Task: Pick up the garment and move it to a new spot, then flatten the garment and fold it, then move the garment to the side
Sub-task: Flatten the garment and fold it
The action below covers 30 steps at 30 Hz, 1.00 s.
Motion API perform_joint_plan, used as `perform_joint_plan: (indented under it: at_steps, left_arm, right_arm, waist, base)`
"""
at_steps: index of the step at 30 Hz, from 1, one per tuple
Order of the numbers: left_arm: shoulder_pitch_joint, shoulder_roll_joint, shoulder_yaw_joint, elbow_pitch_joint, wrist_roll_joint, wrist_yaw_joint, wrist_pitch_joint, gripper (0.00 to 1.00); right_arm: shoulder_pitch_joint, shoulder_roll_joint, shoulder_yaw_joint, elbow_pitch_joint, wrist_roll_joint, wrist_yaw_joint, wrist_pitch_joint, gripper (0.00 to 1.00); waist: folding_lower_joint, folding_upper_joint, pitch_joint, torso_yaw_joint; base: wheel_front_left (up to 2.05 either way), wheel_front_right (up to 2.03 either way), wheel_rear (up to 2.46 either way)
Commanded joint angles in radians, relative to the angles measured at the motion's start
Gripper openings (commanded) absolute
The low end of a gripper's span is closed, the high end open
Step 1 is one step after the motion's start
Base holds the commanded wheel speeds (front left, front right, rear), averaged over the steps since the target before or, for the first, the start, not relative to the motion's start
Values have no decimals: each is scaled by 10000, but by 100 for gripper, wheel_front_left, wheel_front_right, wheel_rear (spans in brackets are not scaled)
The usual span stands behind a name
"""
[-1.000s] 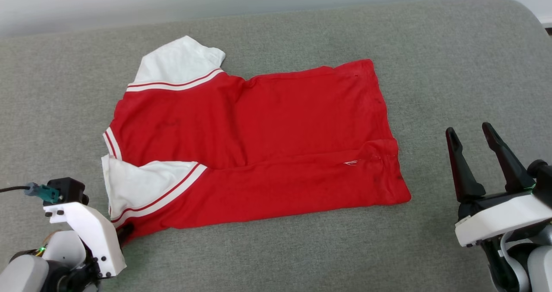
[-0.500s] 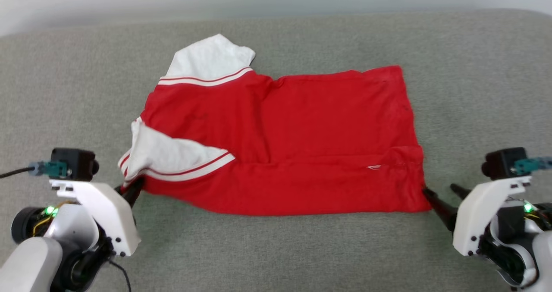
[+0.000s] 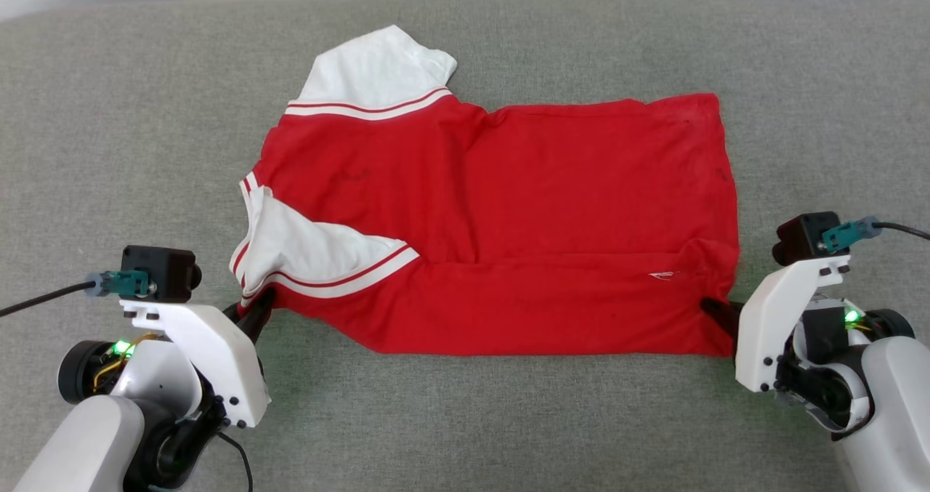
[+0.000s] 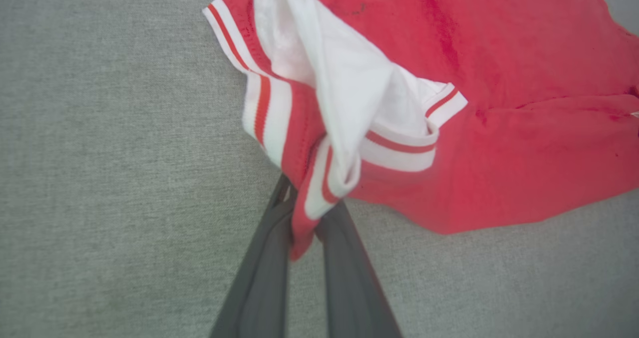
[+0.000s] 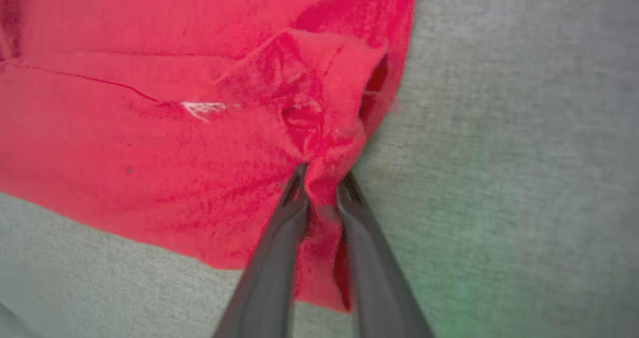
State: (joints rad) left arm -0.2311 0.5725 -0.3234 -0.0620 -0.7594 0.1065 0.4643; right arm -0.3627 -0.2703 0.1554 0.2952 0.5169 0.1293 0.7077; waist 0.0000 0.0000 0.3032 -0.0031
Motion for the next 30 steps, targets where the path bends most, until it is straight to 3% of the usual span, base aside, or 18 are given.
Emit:
perform_joint_plan:
  at_steps: [1,12,21,25,26,27,28,29,30]
  left_arm:
    - [57,-30,-18,40,42,-5,-49,0]
    - [771,-41,115,135,-197,102,-347,0]
    - [2185,207,166,-235,-507,548,-4,0]
    - [2629,6,-48,-32,-714,658,212,0]
    - [2638,-96,-93,106,-743,688,155,0]
    - [2656,-203,-175,266,-807,616,175,0]
    - [2610,-326,-218,426,-830,559,136,26]
    - [2501,-403,-253,582,-811,534,38,100]
    - [2388,-507,-245,769,-815,519,-74,100]
  right_arm:
    - [303,203,303,361,46,24,101,0]
    - [504,-469,438,-643,96,23,-315,0]
    - [2047,-385,5,-1803,-50,12,90,0]
    - [2650,-173,-246,-1830,-142,12,298,0]
    - [2772,-105,-297,-1720,-107,12,344,5]
    - [2883,-100,-311,-1649,-154,12,324,43]
    - [2937,-54,-368,-1553,-166,12,200,100]
    - [2971,14,-414,-1475,-140,12,30,100]
    - [2995,-3,-395,-1455,-206,14,-235,100]
  waist:
    - [0,0,-89,-27]
    - [0,0,-1227,-41]
    - [0,0,-2364,-24]
    - [0,0,-2411,-59]
    - [0,0,-2402,-63]
    - [0,0,-2384,-66]
    - [0,0,-2359,-61]
    - [0,0,-2333,-59]
    - [0,0,-2304,-60]
  base:
    - [0,0,0]
    - [0,0,0]
    - [0,0,0]
    - [0,0,0]
    - [0,0,0]
    - [0,0,0]
    - [0,0,0]
    - [0,0,0]
    - [0,0,0]
